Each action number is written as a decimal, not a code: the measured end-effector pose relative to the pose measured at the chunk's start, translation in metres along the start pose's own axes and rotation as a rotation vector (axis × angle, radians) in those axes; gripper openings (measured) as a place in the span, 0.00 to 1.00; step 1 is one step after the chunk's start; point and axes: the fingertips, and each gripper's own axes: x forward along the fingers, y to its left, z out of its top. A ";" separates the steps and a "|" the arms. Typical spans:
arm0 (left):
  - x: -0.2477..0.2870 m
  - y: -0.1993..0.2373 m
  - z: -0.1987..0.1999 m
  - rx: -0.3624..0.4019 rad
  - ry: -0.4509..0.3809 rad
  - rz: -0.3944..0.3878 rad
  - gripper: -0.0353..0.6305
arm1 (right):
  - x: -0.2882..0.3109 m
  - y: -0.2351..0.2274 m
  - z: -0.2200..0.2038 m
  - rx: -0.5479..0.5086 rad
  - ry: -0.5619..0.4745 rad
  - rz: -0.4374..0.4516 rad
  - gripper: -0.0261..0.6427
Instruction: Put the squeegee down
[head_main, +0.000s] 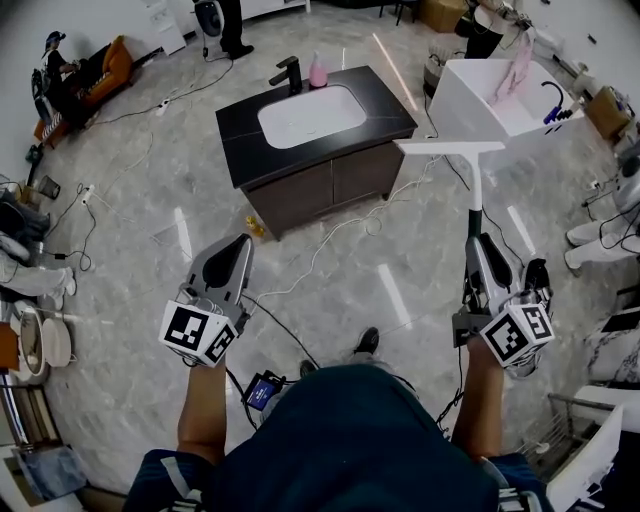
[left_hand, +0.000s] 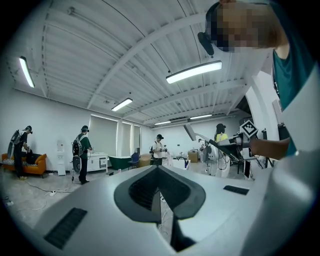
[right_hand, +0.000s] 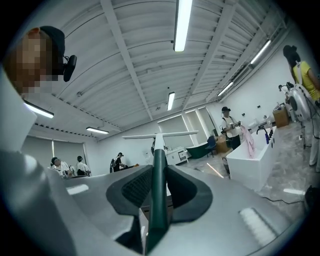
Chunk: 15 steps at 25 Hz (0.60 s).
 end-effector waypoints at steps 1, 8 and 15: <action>0.007 -0.002 0.000 0.003 0.005 0.004 0.06 | 0.005 -0.008 0.001 0.003 0.002 0.006 0.19; 0.052 -0.018 0.003 0.012 0.028 0.044 0.06 | 0.034 -0.058 0.010 0.032 0.018 0.046 0.19; 0.089 -0.038 0.009 0.030 0.047 0.078 0.06 | 0.048 -0.103 0.020 0.059 0.021 0.081 0.19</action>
